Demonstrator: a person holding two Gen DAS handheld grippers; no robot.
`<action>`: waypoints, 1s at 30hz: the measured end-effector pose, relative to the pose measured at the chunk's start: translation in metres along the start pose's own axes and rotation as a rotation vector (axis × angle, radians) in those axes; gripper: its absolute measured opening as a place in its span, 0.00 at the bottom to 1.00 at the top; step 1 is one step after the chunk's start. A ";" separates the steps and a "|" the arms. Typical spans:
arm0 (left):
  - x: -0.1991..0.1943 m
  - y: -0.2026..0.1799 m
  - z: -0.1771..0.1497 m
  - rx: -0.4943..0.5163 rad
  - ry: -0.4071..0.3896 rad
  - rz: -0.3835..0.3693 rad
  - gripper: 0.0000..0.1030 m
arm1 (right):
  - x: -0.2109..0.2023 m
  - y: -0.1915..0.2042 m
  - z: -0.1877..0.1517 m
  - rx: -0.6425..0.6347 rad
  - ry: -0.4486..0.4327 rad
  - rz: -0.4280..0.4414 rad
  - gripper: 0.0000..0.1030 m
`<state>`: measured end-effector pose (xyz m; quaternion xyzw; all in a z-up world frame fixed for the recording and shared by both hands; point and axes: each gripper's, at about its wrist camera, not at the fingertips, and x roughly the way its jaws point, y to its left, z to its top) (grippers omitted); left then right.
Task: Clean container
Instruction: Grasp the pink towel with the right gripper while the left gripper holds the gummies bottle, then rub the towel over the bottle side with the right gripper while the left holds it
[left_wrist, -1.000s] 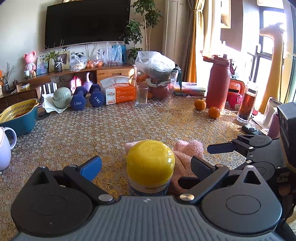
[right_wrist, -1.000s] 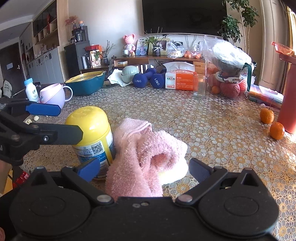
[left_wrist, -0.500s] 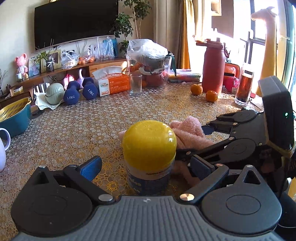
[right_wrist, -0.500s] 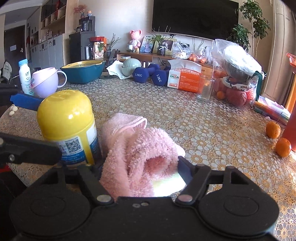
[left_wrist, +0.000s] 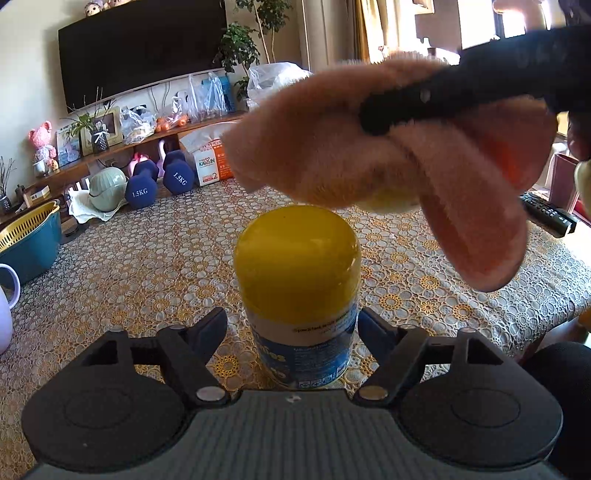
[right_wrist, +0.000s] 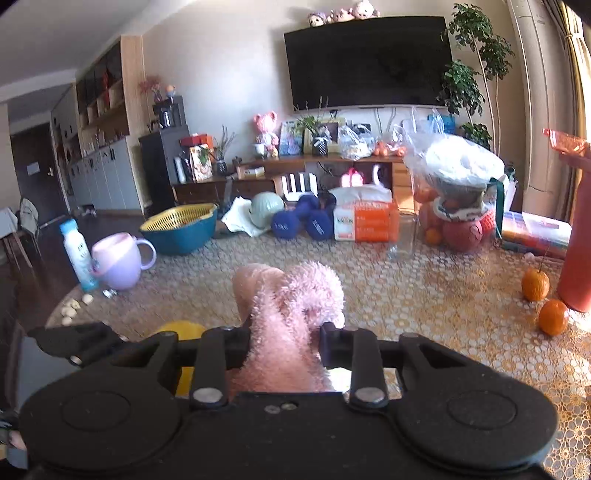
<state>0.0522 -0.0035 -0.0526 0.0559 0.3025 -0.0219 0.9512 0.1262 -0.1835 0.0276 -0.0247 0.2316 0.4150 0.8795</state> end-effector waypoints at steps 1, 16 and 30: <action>0.002 0.000 -0.001 0.002 0.001 -0.001 0.73 | -0.003 0.006 0.005 -0.009 -0.011 0.018 0.28; 0.007 -0.012 -0.001 0.056 -0.007 0.040 0.62 | 0.015 0.052 0.002 -0.214 0.001 0.005 0.29; 0.001 -0.026 0.004 0.130 -0.022 0.043 0.60 | 0.025 -0.001 -0.034 -0.148 0.123 -0.198 0.26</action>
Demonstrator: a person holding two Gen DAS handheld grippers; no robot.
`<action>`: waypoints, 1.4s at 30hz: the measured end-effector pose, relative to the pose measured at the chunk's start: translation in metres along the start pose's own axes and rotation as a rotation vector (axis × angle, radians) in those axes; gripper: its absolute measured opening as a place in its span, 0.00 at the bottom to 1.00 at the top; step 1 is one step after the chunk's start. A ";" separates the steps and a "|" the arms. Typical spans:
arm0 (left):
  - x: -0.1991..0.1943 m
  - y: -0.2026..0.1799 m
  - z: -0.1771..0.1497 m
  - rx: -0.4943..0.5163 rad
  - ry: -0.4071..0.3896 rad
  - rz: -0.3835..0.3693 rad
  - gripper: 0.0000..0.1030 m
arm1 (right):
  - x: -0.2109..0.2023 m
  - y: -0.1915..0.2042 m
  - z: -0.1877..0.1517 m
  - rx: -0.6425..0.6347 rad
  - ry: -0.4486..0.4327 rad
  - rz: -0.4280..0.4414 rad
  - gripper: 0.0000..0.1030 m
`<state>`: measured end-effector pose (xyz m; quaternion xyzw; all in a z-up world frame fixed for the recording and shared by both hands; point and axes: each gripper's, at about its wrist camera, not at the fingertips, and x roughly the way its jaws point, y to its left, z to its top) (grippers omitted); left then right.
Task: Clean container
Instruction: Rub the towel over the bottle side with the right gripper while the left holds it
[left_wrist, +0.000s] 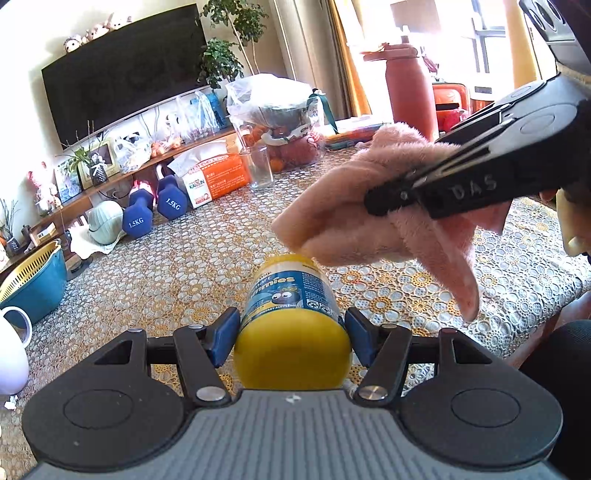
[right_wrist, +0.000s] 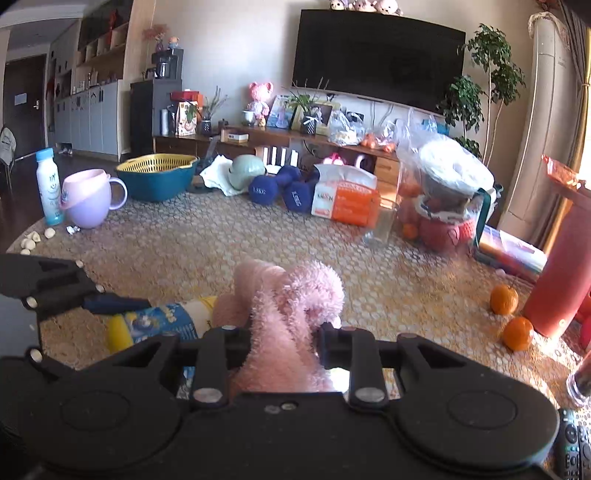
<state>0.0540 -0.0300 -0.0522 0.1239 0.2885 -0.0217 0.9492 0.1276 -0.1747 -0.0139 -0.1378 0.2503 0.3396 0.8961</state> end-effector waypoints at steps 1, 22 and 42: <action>0.000 -0.001 0.000 0.006 -0.001 0.001 0.60 | -0.003 -0.004 -0.001 0.025 -0.007 0.002 0.26; -0.005 0.003 -0.016 -0.047 0.028 -0.027 0.60 | 0.027 0.019 -0.006 -0.058 0.064 0.039 0.27; -0.013 0.057 -0.026 -0.434 0.101 -0.192 0.60 | 0.009 0.025 -0.010 0.158 0.060 0.193 0.27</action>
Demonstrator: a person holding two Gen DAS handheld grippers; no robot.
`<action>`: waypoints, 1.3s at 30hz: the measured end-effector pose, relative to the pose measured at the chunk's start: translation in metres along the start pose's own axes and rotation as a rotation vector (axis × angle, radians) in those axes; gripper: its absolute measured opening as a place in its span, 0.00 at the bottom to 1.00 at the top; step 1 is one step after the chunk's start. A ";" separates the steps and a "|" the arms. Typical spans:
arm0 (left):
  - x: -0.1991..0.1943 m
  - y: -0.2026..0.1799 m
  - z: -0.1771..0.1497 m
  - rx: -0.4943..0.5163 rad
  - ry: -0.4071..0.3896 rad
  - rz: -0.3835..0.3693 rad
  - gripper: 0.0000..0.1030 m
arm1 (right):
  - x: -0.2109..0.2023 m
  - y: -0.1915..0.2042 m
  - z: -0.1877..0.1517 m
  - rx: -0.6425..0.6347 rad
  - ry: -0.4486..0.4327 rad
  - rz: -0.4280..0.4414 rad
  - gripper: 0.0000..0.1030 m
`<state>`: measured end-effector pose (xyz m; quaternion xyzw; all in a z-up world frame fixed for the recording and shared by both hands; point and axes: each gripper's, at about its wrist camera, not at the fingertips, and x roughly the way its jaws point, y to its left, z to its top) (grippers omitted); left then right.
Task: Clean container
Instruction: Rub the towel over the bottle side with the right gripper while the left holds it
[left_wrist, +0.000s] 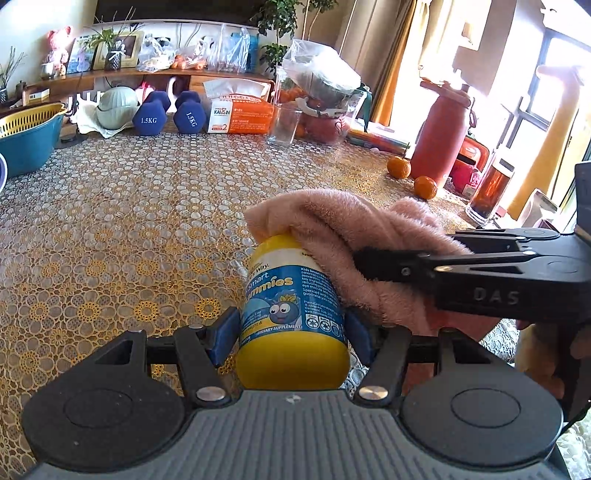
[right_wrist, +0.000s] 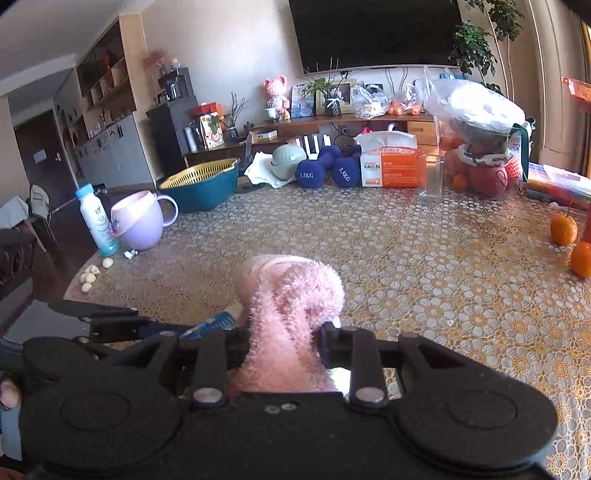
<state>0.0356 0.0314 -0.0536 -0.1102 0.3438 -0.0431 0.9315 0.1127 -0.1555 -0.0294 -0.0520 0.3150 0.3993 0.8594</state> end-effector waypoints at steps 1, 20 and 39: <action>0.000 0.000 0.000 0.000 0.001 0.000 0.60 | 0.006 0.000 -0.001 -0.007 0.012 -0.026 0.27; -0.001 -0.084 -0.015 0.497 -0.066 0.091 0.60 | -0.041 0.009 0.022 -0.065 -0.089 0.123 0.30; 0.011 -0.065 -0.019 0.474 -0.052 0.108 0.60 | -0.009 -0.007 -0.027 -0.320 0.035 -0.308 0.31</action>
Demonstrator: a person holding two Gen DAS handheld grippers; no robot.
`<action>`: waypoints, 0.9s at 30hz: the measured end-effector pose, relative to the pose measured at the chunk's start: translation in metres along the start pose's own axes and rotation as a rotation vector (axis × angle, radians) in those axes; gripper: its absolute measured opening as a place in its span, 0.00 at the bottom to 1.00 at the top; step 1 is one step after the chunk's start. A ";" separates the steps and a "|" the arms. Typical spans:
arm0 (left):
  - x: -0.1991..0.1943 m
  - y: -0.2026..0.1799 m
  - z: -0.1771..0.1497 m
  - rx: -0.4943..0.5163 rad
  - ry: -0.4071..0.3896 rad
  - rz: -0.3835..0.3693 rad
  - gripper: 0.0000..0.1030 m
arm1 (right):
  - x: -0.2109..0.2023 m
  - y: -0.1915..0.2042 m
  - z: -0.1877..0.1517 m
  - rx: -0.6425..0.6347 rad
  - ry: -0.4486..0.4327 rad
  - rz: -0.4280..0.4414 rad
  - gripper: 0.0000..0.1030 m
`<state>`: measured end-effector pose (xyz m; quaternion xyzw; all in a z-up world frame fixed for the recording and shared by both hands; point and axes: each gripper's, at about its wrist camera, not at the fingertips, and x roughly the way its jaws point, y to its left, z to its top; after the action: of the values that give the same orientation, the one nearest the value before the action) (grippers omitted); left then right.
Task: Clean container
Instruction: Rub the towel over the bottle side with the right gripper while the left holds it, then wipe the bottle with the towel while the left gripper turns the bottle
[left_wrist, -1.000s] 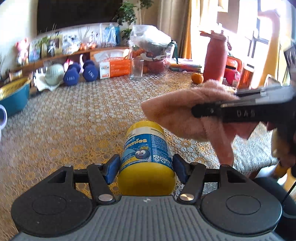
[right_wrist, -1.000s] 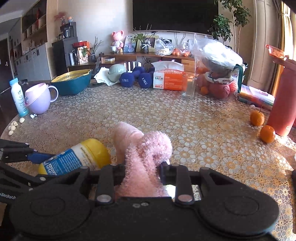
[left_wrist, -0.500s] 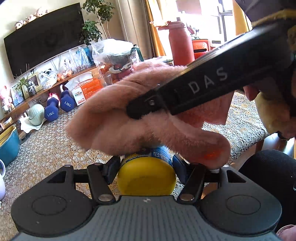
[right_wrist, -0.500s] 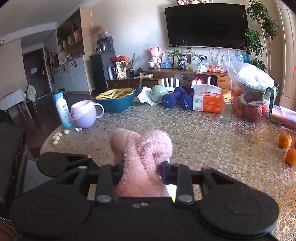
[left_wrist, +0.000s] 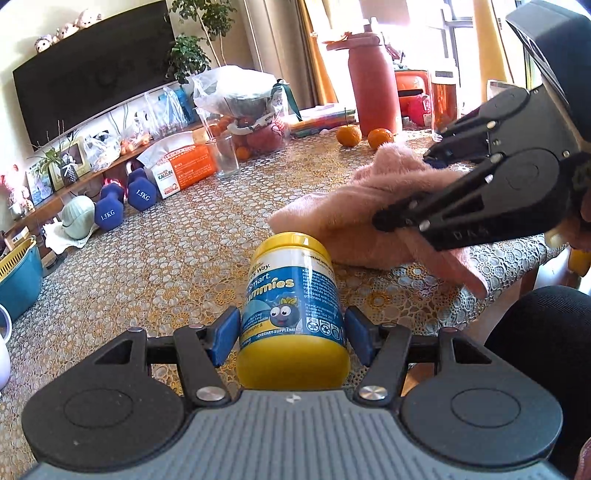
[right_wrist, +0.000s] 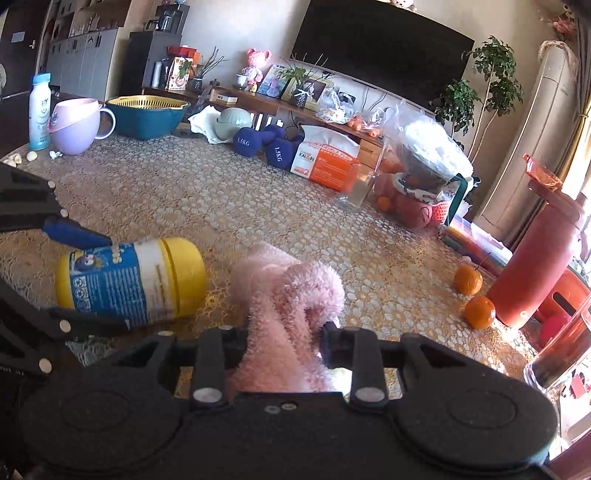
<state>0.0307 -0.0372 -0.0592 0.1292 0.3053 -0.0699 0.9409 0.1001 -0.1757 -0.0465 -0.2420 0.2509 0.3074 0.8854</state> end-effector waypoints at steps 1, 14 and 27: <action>0.000 0.000 0.000 -0.003 0.003 0.001 0.60 | 0.000 0.000 0.000 0.004 0.004 0.005 0.34; -0.003 0.020 -0.002 -0.196 0.071 -0.058 0.68 | 0.014 -0.017 0.018 0.154 0.050 0.070 0.77; -0.005 0.008 0.002 -0.144 0.037 -0.012 0.62 | 0.000 -0.021 0.030 0.196 -0.007 0.128 0.20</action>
<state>0.0296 -0.0294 -0.0533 0.0605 0.3276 -0.0512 0.9415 0.1229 -0.1730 -0.0184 -0.1368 0.2918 0.3382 0.8842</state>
